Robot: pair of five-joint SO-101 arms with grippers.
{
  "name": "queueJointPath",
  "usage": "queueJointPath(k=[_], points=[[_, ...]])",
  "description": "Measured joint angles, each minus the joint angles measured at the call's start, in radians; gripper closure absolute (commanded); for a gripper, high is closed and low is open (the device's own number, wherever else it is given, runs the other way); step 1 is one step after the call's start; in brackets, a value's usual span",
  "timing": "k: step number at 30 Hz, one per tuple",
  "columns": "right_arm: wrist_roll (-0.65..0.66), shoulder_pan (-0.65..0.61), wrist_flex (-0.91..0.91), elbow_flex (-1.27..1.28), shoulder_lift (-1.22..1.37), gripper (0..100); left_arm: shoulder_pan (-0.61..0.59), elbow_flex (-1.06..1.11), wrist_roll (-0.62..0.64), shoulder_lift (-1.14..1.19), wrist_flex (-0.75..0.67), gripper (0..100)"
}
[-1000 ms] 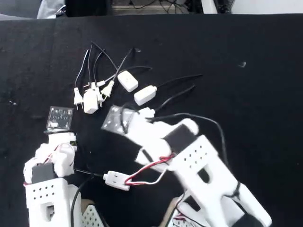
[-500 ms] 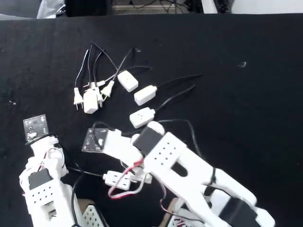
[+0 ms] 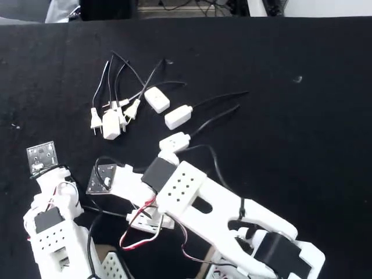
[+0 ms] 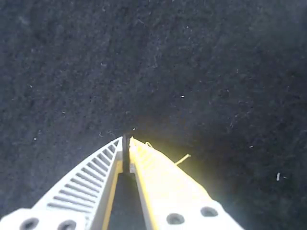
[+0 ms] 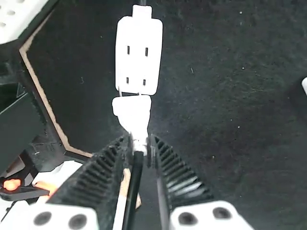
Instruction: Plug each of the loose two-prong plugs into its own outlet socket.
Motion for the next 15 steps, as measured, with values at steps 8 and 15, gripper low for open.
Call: queueJointPath(k=[8, 15], points=[[0.026, 0.000, -0.012, 0.000, 0.000, 98.8, 0.000, 0.000, 0.000, 0.000, 0.000, 97], [0.075, 0.000, -0.025, 0.000, 0.000, 98.8, 0.000, 0.000, 0.000, 0.000, 0.000, 97]])
